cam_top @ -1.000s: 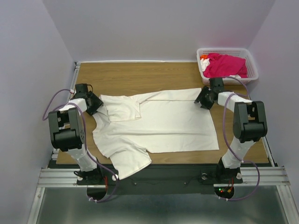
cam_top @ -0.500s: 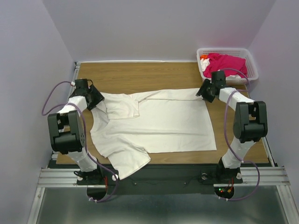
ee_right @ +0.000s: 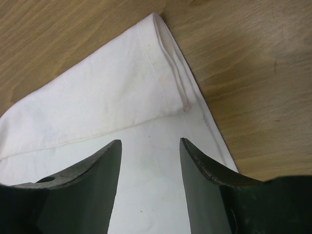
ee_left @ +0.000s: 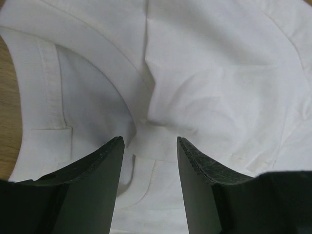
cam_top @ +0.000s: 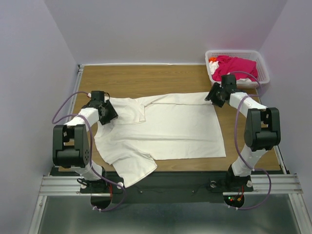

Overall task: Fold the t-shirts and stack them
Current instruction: Fold the tshirt

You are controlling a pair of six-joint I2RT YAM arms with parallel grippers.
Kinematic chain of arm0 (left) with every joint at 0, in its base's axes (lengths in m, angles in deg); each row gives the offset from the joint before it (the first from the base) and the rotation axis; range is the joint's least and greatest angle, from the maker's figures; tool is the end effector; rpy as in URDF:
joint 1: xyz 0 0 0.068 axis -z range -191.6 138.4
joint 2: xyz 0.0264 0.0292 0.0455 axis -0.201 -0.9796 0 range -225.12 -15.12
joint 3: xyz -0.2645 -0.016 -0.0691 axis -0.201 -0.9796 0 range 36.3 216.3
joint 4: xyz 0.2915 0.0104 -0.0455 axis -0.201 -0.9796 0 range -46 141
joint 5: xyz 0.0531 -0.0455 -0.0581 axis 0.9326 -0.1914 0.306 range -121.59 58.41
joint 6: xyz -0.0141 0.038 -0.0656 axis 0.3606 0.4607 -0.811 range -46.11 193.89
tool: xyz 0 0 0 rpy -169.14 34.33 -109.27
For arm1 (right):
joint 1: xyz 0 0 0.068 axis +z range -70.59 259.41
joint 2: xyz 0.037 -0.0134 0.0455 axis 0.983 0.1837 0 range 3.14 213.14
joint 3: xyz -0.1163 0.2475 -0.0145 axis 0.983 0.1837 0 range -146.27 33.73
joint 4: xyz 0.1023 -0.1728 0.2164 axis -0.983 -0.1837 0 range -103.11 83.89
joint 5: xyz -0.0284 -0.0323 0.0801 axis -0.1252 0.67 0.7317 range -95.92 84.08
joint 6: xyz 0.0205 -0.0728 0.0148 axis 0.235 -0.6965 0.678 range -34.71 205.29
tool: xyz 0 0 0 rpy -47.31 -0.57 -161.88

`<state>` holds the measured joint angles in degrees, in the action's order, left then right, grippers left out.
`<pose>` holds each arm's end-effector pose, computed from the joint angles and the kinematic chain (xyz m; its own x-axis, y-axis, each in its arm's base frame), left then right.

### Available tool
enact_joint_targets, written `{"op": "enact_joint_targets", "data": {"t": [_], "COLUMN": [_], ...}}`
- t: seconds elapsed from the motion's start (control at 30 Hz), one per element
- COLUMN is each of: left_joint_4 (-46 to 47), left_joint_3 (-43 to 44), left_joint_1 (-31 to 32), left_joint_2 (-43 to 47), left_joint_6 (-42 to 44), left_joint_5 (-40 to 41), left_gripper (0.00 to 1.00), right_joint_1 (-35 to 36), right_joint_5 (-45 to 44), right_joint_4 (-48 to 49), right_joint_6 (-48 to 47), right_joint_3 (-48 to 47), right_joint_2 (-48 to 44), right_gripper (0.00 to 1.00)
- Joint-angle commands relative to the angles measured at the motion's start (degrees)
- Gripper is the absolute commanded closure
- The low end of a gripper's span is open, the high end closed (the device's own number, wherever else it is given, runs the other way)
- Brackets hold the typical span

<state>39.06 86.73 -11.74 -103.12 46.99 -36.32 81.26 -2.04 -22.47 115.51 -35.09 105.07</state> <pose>0.3604 -0.0045 0.1487 -0.7014 -0.4526 -0.5506 -0.2985 0.8880 -0.3497 0.4329 0.0184 0.1637 -0.6948 0.4800 -0.5356 0.3167 0.8728 0.3714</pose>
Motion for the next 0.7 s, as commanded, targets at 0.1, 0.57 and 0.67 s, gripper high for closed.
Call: {"op": "enact_joint_targets", "data": {"t": [0.1,0.57,0.67], "left_joint_4": [-1.1,-4.8,-5.6], "left_joint_3": [2.3,3.1,4.1], "left_joint_1": [3.0,5.0,5.1], "left_joint_2": [-3.0,-1.2,-0.6], "left_joint_6": [1.9,1.3,1.5], "left_joint_5": [2.6,6.9,7.4], "left_gripper": [0.41,0.6,0.6], "right_joint_1": [-0.4,-0.4,-0.4], "right_joint_5": [0.3,0.3,0.3], "right_joint_4": [0.6,0.6,0.6], "right_joint_6": [-1.0,-0.9,-0.9], "right_joint_3": [0.4,-0.1,-0.2], "right_joint_2": [-2.1,-1.9,-1.7], "right_gripper": [0.43,0.43,0.43]}}
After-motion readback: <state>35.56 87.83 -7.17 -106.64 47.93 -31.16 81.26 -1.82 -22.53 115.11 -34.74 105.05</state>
